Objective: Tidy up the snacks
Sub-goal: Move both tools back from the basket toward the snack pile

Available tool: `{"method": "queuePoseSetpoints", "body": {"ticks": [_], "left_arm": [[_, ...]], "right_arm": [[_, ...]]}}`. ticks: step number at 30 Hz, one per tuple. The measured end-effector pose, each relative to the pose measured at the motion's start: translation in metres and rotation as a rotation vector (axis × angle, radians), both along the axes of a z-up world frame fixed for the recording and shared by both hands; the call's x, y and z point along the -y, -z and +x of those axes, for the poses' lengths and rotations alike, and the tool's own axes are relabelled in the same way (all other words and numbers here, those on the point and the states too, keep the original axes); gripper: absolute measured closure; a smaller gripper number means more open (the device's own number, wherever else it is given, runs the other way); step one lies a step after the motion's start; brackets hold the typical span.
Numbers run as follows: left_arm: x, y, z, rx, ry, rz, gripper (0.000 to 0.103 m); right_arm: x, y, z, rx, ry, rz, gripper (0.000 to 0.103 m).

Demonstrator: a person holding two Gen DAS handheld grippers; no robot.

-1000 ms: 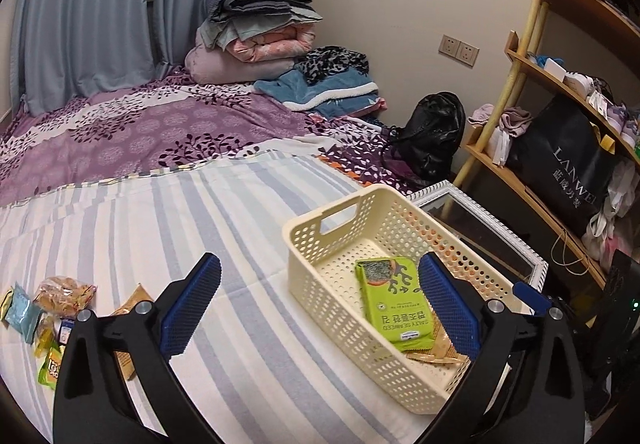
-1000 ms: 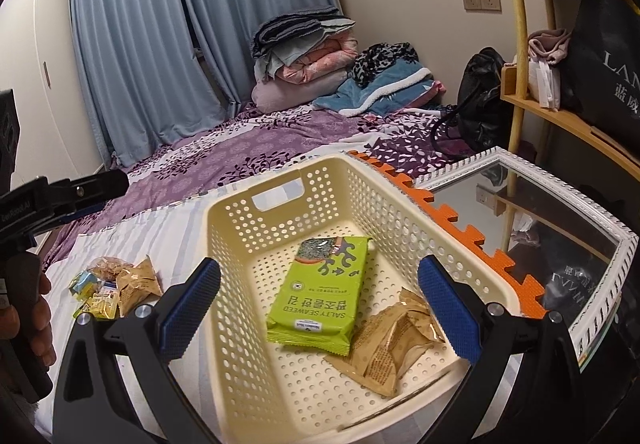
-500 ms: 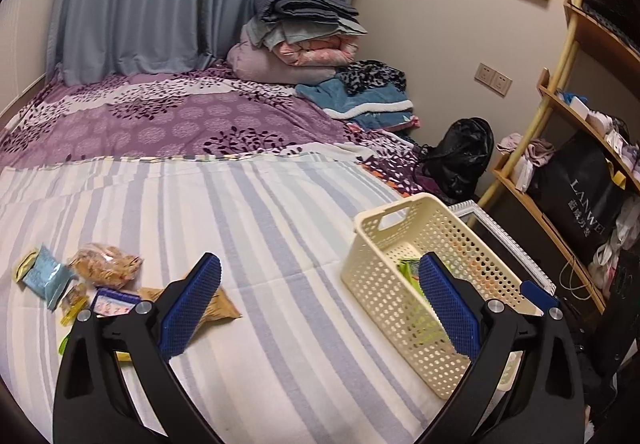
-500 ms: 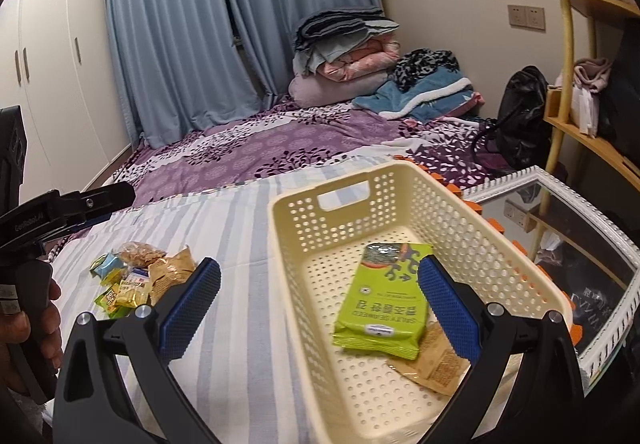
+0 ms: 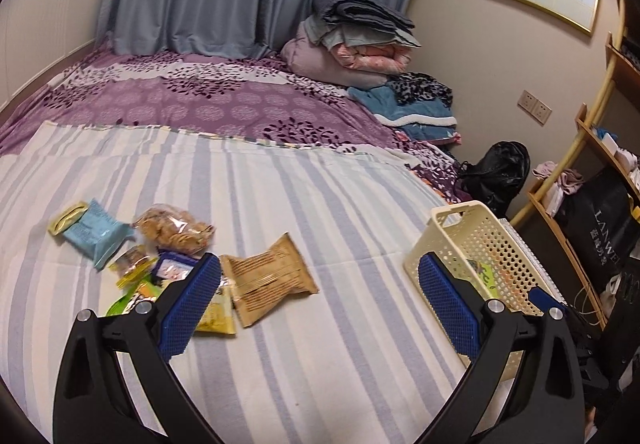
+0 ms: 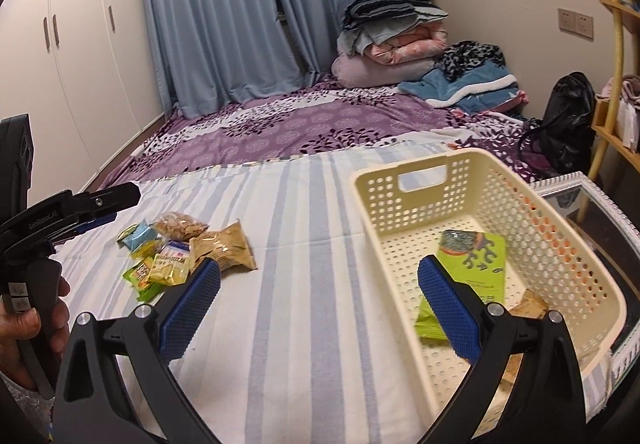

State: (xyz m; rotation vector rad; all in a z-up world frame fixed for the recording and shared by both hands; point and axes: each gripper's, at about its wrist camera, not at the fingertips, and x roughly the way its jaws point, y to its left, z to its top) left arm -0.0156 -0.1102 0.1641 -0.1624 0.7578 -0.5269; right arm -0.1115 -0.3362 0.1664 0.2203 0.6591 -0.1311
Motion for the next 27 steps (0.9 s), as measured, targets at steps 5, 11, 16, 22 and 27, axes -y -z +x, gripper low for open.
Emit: {"method": "queuePoseSetpoints", "body": {"ticks": [5,11,16,22,27], "left_arm": [[-0.024,0.012,0.002,-0.027,-0.050,-0.005,0.003],[-0.057,0.034,0.005,-0.079,-0.118,0.013,0.003],[-0.090,0.048,0.009,-0.108,-0.187,0.023,0.003],[-0.122,0.066,0.020,-0.149,-0.262,0.023,0.003],[-0.144,0.080,0.038,-0.199,-0.312,-0.004,0.003]], "right_arm": [[-0.018,0.003,0.010,-0.017,-0.047,0.001,0.005],[-0.035,0.012,0.020,-0.035,-0.089,0.029,0.005],[-0.049,0.026,0.032,-0.074,-0.125,0.033,0.005],[-0.064,0.041,0.052,-0.116,-0.174,0.051,0.005],[-0.080,0.055,0.065,-0.161,-0.220,0.065,0.005]]}}
